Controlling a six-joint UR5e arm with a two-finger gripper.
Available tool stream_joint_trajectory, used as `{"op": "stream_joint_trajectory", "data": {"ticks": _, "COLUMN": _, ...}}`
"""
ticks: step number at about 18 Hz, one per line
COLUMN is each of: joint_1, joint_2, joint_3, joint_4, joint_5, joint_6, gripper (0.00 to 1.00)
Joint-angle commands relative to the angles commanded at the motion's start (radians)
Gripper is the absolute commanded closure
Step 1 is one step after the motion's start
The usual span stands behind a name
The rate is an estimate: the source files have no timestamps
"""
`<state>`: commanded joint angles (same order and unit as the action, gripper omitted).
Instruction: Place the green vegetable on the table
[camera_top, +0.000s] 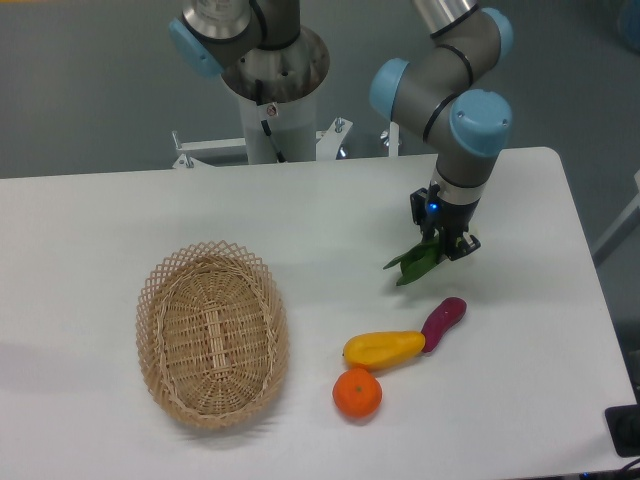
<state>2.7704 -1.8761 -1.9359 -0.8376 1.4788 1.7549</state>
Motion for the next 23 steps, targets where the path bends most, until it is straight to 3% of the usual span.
{"op": "stream_joint_trajectory", "data": {"ticks": 2, "joint_1": 0.003, "joint_2": 0.002, "joint_3": 0.008, "joint_4": 0.000, "joint_5": -0.002, "joint_6": 0.000, "gripper": 0.01}}
{"op": "stream_joint_trajectory", "data": {"ticks": 5, "joint_1": 0.006, "joint_2": 0.011, "joint_3": 0.018, "joint_4": -0.002, "joint_5": -0.005, "joint_6": -0.002, "gripper": 0.01}}
{"op": "stream_joint_trajectory", "data": {"ticks": 9, "joint_1": 0.009, "joint_2": 0.017, "joint_3": 0.113, "joint_4": -0.035, "joint_5": -0.002, "joint_6": 0.002, "gripper": 0.01}}
{"op": "stream_joint_trajectory", "data": {"ticks": 19, "joint_1": 0.015, "joint_2": 0.015, "joint_3": 0.403, "joint_4": -0.348, "joint_5": -0.008, "joint_6": -0.031, "gripper": 0.01}}
{"op": "stream_joint_trajectory", "data": {"ticks": 23, "joint_1": 0.015, "joint_2": -0.021, "joint_3": 0.511, "joint_4": -0.393, "joint_5": -0.032, "joint_6": -0.124, "gripper": 0.01}}
